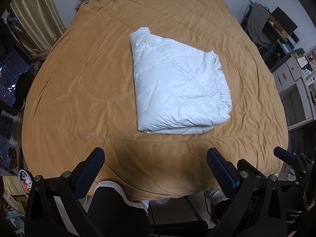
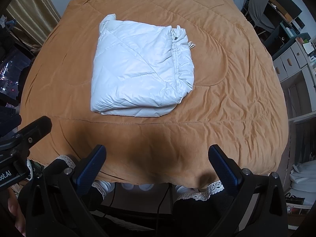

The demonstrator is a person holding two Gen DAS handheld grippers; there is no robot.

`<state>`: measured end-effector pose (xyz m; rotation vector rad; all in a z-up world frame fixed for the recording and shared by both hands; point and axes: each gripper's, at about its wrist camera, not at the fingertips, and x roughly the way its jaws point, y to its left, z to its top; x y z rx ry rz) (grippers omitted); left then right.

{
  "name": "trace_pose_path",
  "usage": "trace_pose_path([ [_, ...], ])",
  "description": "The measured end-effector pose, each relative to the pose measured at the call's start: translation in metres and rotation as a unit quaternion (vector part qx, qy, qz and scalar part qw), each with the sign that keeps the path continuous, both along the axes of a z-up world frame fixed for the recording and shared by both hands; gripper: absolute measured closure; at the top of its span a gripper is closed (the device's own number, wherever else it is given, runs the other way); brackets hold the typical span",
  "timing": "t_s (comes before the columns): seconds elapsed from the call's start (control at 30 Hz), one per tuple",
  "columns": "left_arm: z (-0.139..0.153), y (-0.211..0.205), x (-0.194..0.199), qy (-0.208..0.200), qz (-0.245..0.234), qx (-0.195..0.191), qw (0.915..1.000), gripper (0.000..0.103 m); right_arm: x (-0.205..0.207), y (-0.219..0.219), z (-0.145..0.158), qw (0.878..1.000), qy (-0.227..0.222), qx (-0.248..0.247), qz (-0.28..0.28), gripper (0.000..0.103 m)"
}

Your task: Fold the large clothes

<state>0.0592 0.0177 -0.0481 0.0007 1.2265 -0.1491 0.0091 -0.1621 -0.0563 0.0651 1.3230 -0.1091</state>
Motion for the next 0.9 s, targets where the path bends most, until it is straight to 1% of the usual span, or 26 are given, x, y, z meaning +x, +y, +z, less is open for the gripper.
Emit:
trace_pose_path([
  [0.77,-0.0034,-0.0001,-0.0039,0.005,-0.002,-0.001,1.0,0.0,-0.0051,-0.0049,-0.0058,1.0,0.007,0.0,0.006,0.0],
  [0.9,-0.0034,-0.0002,-0.0045,0.005,-0.002,-0.002,1.0,0.0,0.0002,-0.0042,-0.0056,1.0,0.01,0.001,0.007,0.0],
])
